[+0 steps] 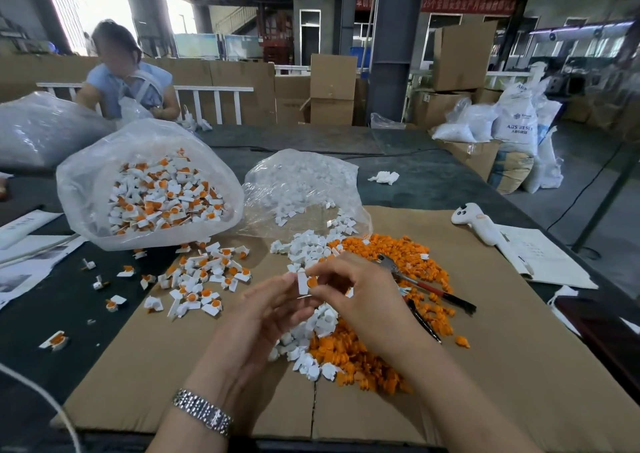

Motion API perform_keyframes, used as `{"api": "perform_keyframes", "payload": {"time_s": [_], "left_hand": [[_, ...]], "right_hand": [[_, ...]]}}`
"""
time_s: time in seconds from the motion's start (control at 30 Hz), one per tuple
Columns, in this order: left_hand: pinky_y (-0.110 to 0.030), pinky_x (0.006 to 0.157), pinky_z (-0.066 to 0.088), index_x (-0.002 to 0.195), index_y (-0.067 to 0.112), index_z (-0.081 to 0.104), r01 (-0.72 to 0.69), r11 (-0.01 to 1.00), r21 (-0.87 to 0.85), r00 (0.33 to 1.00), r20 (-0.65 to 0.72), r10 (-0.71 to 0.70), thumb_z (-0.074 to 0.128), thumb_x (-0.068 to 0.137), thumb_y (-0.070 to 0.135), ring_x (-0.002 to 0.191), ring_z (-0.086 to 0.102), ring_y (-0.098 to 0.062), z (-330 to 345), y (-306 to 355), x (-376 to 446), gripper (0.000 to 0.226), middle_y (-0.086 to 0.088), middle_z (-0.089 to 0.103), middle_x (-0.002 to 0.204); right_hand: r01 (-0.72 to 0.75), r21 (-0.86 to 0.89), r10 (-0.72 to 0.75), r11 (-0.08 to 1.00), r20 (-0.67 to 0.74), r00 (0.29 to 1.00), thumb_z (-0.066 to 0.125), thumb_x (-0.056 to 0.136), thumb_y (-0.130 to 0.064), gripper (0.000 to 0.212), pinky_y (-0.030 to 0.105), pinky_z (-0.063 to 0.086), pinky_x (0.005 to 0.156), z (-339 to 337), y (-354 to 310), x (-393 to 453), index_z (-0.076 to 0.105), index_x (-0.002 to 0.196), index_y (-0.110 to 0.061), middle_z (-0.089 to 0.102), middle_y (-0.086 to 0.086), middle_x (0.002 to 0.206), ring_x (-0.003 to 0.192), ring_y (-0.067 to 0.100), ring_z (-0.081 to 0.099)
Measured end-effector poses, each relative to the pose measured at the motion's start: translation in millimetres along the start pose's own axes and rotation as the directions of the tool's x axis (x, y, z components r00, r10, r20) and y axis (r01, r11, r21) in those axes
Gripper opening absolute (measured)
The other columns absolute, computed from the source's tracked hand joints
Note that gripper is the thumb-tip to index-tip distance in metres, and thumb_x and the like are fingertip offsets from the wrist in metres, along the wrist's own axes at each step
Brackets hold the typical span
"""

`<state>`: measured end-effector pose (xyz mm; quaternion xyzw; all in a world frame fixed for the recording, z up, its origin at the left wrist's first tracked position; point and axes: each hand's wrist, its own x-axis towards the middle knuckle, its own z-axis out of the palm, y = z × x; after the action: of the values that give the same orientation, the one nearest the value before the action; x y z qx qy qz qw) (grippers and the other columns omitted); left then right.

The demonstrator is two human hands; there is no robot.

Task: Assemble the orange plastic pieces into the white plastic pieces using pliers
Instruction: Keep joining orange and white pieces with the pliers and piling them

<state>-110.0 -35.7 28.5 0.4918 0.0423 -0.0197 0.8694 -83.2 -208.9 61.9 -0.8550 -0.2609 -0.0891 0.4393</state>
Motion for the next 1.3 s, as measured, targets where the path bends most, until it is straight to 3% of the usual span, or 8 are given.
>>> {"api": "perform_keyframes", "payload": {"time_s": [0.37,0.57,0.8,0.87,0.93,1.03,1.13,1.3], "left_hand": [[-0.021,0.064,0.06,0.094,0.001,0.082,0.018,0.997,0.078,0.993,-0.114,-0.009,0.082,0.07,0.015,0.075,0.075,-0.019,3,8,-2,0.027,-0.02,0.077,0.093],[-0.025,0.07,0.062,0.089,-0.004,0.08,0.038,0.995,0.092,0.994,-0.11,-0.028,0.087,0.063,0.008,0.09,0.078,-0.033,-1,8,-1,0.029,-0.027,0.076,0.102],[-0.022,0.067,0.06,0.081,0.002,0.081,0.039,0.981,0.19,0.986,-0.169,-0.007,0.091,0.057,0.015,0.084,0.079,-0.026,1,7,2,0.03,-0.024,0.077,0.095],[-0.022,0.065,0.06,0.088,0.0,0.08,0.055,0.986,0.157,0.98,-0.199,-0.023,0.09,0.059,0.013,0.087,0.079,-0.026,1,6,3,0.033,-0.021,0.078,0.097],[-0.022,0.061,0.06,0.091,0.002,0.08,0.071,0.989,0.132,0.974,-0.223,-0.04,0.09,0.06,0.013,0.086,0.079,-0.024,1,5,3,0.034,-0.018,0.079,0.099],[-0.022,0.056,0.059,0.085,0.004,0.082,0.075,0.993,0.093,0.972,-0.229,-0.052,0.09,0.058,0.015,0.076,0.077,-0.023,0,4,3,0.03,-0.018,0.079,0.095],[-0.022,0.055,0.06,0.09,0.001,0.081,0.08,0.995,0.055,0.973,-0.22,-0.066,0.09,0.056,0.016,0.075,0.077,-0.022,1,2,3,0.039,-0.02,0.078,0.093],[-0.021,0.054,0.06,0.098,-0.002,0.076,0.085,0.996,0.028,0.974,-0.213,-0.077,0.087,0.061,0.014,0.072,0.076,-0.02,6,0,5,0.042,-0.019,0.077,0.088]], "right_hand": [[0.087,-0.157,-0.09,0.984,-0.007,0.996,0.069,0.094,-0.023,0.024,0.028,0.05,0.089,4,-8,-5,0.072,0.118,-0.025,0.063,-0.006,0.102,0.092,0.006,0.059],[0.087,-0.179,-0.09,0.98,-0.004,0.996,0.07,0.094,-0.021,0.027,0.03,0.051,0.09,1,-4,-4,0.072,0.121,-0.019,0.064,-0.004,0.103,0.094,0.008,0.06],[0.117,-0.198,-0.112,0.973,0.037,0.993,0.071,0.092,-0.026,0.03,0.022,0.05,0.087,2,3,-4,0.07,0.122,-0.026,0.061,-0.011,0.101,0.091,0.002,0.057],[0.049,-0.162,-0.049,0.986,0.001,0.999,0.072,0.091,-0.032,0.035,0.02,0.051,0.089,-5,13,-1,0.065,0.125,-0.029,0.06,-0.014,0.104,0.092,-0.002,0.058],[-0.124,-0.278,0.109,0.953,-0.068,0.992,0.067,0.092,-0.041,0.04,0.026,0.052,0.093,-19,32,5,0.059,0.13,-0.028,0.057,-0.011,0.114,0.098,0.0,0.056],[-0.399,-0.639,0.418,0.658,-0.131,0.899,0.058,0.093,-0.058,0.056,0.044,0.045,0.102,-40,65,11,0.052,0.131,-0.017,0.052,0.006,0.131,0.12,0.023,0.049],[-0.408,-0.732,0.562,0.545,-0.043,0.826,0.061,0.089,-0.063,0.061,0.05,0.044,0.102,-49,85,12,0.053,0.123,-0.013,0.052,0.01,0.129,0.121,0.029,0.05],[-0.353,-0.779,0.555,0.518,-0.007,0.831,0.063,0.09,-0.051,0.039,0.05,0.048,0.097,-48,88,17,0.05,0.096,-0.014,0.057,0.014,0.117,0.111,0.033,0.053]]}}
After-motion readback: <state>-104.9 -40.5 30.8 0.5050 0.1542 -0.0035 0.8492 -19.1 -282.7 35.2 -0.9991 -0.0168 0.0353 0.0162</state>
